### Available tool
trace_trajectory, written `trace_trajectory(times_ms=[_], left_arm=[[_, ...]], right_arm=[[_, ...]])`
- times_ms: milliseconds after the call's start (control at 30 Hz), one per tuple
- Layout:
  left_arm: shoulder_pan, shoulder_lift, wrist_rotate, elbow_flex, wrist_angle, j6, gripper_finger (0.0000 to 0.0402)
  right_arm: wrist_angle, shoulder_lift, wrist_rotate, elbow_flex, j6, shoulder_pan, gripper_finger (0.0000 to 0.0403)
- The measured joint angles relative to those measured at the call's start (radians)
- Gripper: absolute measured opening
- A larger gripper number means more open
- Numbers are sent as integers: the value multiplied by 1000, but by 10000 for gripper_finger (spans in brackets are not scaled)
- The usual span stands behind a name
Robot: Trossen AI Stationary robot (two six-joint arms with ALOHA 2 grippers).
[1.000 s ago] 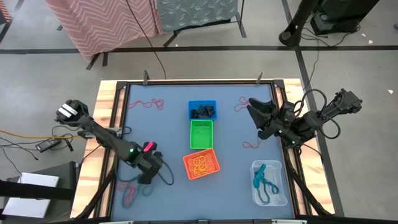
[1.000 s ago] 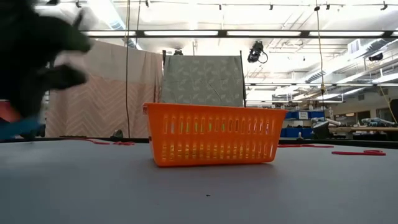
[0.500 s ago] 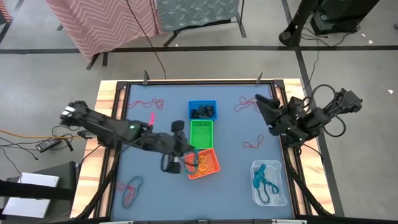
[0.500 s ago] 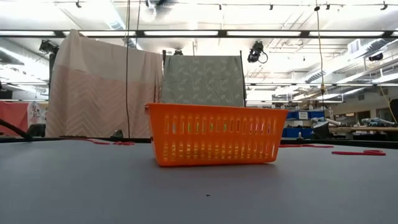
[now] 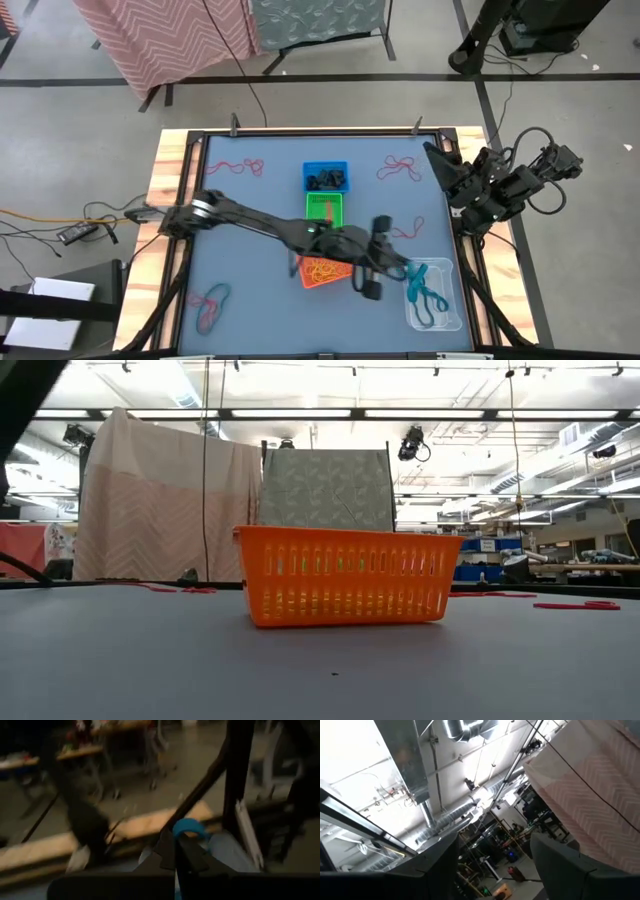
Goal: Sort rubber bands into baskets
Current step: Put the blue rubber band into the transparent bin
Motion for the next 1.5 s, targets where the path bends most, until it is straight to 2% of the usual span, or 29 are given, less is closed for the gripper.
trace_trajectory(times_ms=[200, 400, 567, 867, 1067, 1200, 1500], left_arm=[[10, 216, 99, 227, 117, -9, 0], [29, 375, 97, 364, 167, -12, 2], [39, 433, 88, 377, 215, -84, 3], [47, 459, -25, 375, 217, -90, 5], [45, 460, 15, 375, 93, -225, 10], [41, 460, 88, 375, 31, -236, 45], [47, 412, 179, 379, -35, -183, 173]], right_arm=[[0, -17, 16, 0, -5, 0, 256], [-9, -18, 20, 0, -5, 0, 256], [-13, -18, 20, 0, -5, 0, 256], [-46, -9, 20, 0, 12, 0, 256], [-53, -7, 21, 0, 13, 0, 256], [-54, -7, 21, 0, 12, 0, 256], [-56, -7, 21, 0, 4, 0, 256]])
